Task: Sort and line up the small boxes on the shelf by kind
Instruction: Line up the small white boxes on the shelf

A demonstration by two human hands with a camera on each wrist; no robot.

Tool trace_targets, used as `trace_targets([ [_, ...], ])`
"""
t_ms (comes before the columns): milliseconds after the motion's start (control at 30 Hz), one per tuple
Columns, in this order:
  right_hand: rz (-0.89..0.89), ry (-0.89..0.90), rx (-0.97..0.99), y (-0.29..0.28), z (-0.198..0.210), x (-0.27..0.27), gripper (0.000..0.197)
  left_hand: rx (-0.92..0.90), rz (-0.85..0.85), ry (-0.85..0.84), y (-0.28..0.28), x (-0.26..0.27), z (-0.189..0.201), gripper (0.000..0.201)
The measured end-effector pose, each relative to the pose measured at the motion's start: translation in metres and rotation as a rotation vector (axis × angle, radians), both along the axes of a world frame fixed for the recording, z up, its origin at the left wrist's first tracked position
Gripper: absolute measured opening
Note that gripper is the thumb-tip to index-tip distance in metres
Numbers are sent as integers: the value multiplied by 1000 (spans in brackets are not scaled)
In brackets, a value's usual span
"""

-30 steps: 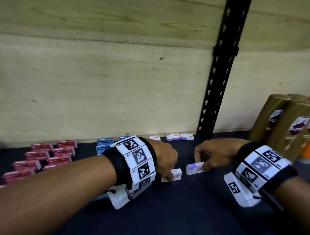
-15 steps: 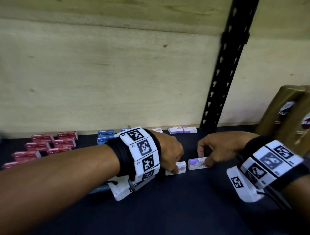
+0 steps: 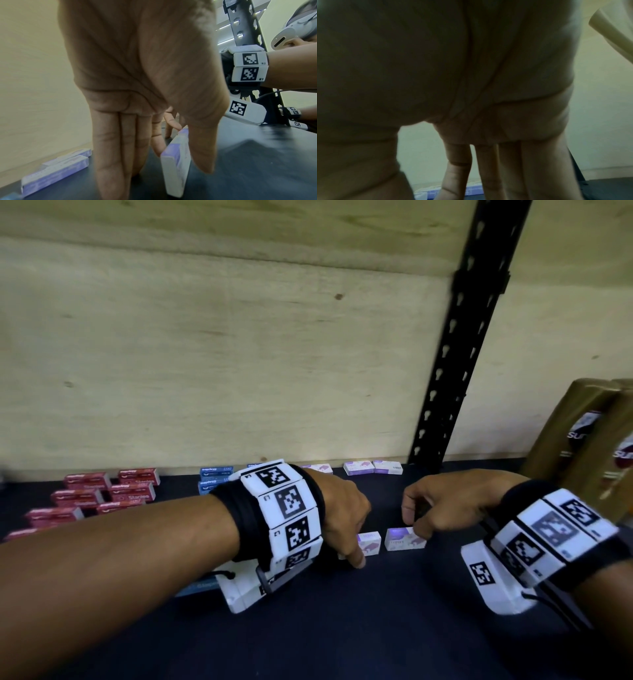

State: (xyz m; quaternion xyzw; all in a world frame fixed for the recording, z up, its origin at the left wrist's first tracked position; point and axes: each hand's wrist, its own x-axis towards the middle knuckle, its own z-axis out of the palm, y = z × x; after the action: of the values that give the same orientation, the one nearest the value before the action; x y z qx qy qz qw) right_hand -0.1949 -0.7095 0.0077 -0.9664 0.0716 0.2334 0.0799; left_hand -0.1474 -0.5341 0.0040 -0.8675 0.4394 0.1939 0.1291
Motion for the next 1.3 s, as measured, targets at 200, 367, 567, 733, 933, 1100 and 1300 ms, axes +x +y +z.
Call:
trace_targets([
  [200, -144, -19, 162, -8, -6, 11, 6, -45, 72, 69, 3, 10, 0, 55],
  [367, -219, -32, 207, -16, -5, 32, 16, -189, 175, 153, 9, 32, 7, 49],
  [567, -58, -210, 44, -34, -2, 73, 5, -290, 185, -103, 11, 74, 16, 33],
  [733, -7, -240, -116, -42, -3, 103, 28, -164, 204, -217, 4, 110, 13, 37],
  [933, -7, -178, -156, -47, -11, 130, 39, -97, 234, -164, -9, 132, 3, 32],
  [1100, 7, -170, -193, -47, -13, 135, 38, -56, 219, -165, -16, 135, -1, 15],
  [1300, 13, -146, -256, -44, -16, 135, 40, -105, 215, -177, -6, 137, -4, 35],
])
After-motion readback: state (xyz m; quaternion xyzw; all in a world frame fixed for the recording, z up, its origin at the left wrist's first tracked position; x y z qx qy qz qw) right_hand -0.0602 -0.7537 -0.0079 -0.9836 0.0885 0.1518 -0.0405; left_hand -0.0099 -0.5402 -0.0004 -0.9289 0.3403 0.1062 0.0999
